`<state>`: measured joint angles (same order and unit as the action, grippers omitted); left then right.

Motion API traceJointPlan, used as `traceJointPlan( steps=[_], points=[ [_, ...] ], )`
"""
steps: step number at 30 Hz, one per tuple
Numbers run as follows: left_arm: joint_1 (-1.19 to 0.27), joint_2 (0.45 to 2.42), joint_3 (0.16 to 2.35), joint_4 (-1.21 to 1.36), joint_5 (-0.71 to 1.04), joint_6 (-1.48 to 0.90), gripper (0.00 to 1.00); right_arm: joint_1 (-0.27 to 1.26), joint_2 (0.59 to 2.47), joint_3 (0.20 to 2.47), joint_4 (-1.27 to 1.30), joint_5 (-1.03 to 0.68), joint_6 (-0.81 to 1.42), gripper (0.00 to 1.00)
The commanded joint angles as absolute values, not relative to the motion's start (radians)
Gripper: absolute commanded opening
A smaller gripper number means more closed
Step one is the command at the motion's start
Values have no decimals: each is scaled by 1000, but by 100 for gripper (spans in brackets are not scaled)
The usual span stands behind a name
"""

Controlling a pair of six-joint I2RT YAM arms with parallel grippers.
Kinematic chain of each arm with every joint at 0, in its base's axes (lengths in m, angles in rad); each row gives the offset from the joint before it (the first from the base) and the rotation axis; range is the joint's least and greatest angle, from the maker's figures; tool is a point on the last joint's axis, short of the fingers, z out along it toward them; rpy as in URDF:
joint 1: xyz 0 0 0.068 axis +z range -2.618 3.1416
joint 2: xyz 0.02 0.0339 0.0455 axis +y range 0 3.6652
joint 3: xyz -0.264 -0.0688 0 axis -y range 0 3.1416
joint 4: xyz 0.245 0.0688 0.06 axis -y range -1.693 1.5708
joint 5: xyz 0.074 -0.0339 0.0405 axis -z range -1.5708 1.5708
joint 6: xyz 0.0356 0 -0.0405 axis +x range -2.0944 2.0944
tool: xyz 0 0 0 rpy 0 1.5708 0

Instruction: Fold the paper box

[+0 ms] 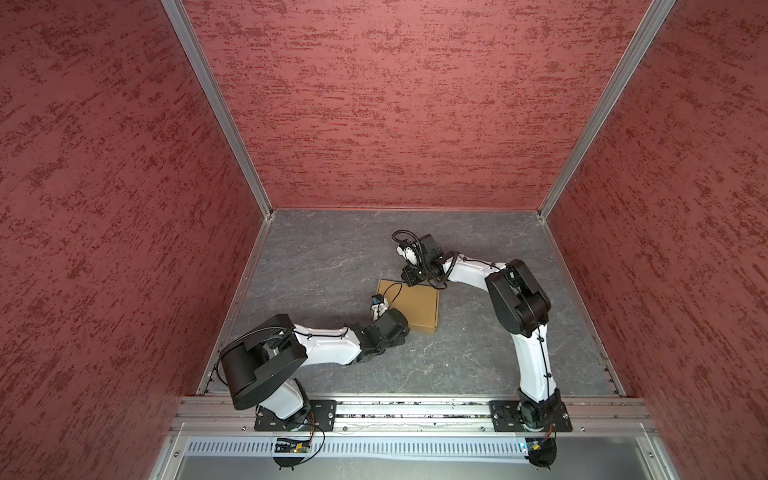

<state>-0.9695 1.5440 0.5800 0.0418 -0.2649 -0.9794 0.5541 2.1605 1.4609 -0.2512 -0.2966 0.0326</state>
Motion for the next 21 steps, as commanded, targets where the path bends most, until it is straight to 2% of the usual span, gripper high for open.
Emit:
traceJointPlan(
  steps=[1,8,21],
  points=[
    [-956,1572,591,45,-311,-967,0,581,2182,1416,-332,-348,23,10],
    [-970,1555,589,39,-305,-971,1,578,2182,1410,-321,-304,42,11],
    [-1032,1506,584,-6,-338,-1002,2,515,2153,1470,-280,-254,129,24]
  ],
)
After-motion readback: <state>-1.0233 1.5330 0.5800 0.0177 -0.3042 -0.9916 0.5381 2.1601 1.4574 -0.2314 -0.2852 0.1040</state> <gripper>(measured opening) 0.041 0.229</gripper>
